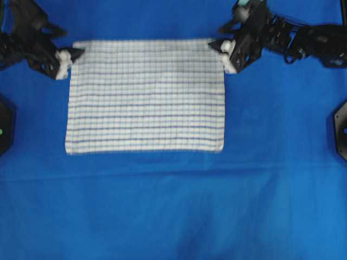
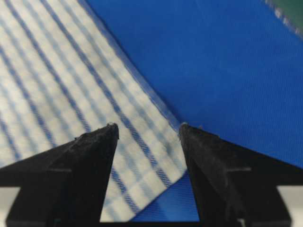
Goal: Fold the blue towel.
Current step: 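Move both grippers to the towel's top corners and pinch them, then lift the top edge with both grippers and fold it down toward the bottom edge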
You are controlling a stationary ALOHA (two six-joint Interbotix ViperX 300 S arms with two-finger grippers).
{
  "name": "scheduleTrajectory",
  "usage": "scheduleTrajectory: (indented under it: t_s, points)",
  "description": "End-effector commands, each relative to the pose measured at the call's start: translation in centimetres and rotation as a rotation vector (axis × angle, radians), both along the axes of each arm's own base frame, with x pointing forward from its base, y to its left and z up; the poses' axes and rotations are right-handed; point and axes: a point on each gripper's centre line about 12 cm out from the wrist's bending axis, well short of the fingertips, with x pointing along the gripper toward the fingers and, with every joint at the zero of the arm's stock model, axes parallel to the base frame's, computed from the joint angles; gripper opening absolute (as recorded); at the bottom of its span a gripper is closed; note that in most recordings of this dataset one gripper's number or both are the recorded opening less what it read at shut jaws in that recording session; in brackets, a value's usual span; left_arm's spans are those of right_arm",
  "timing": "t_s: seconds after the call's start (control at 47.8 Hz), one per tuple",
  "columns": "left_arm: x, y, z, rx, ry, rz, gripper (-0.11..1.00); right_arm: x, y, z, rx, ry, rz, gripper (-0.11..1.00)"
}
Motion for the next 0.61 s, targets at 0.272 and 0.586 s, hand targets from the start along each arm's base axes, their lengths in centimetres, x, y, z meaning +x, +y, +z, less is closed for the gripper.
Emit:
scheduleTrajectory:
  t_s: [0.272, 0.586]
  points:
    - [-0.6, 1.5, -2.3, -0.020, 0.070, 0.032, 0.84, -0.3, -2.0, -3.5, 0.023, 0.042, -0.049, 0.59]
    - [-0.9, 1.3, -2.7, -0.027, 0.093, 0.026, 0.54, -0.3, -2.0, -3.7, 0.024, 0.046, -0.046, 0.43]
